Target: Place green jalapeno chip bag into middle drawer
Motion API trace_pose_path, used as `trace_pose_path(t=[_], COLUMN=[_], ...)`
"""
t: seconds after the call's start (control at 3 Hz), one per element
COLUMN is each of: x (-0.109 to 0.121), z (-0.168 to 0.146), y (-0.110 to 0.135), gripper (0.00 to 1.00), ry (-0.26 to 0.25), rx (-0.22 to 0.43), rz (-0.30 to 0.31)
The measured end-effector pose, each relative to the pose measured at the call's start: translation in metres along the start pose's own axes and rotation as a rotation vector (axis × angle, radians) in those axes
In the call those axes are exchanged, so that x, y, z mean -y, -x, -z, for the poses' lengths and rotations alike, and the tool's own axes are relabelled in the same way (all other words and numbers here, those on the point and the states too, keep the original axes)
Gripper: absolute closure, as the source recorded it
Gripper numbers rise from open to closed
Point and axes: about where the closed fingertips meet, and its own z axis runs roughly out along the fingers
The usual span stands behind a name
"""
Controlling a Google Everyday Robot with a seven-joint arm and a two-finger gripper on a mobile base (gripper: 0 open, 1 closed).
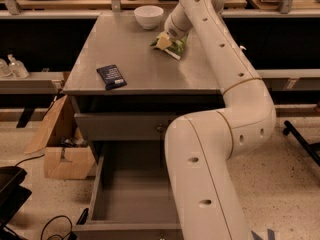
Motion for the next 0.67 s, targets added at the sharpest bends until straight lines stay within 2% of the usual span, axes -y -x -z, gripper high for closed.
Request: trace_pose_path(t=[0.33, 0.67], x=[-0.0025, -0.0038], z=[-0.0047, -0.0071], y=[-0.0005, -0.001], gripper=[0.94, 1.0], ry=[0.006, 0.009], rx=[-0.003, -0.004], rz=[0.0, 0.001])
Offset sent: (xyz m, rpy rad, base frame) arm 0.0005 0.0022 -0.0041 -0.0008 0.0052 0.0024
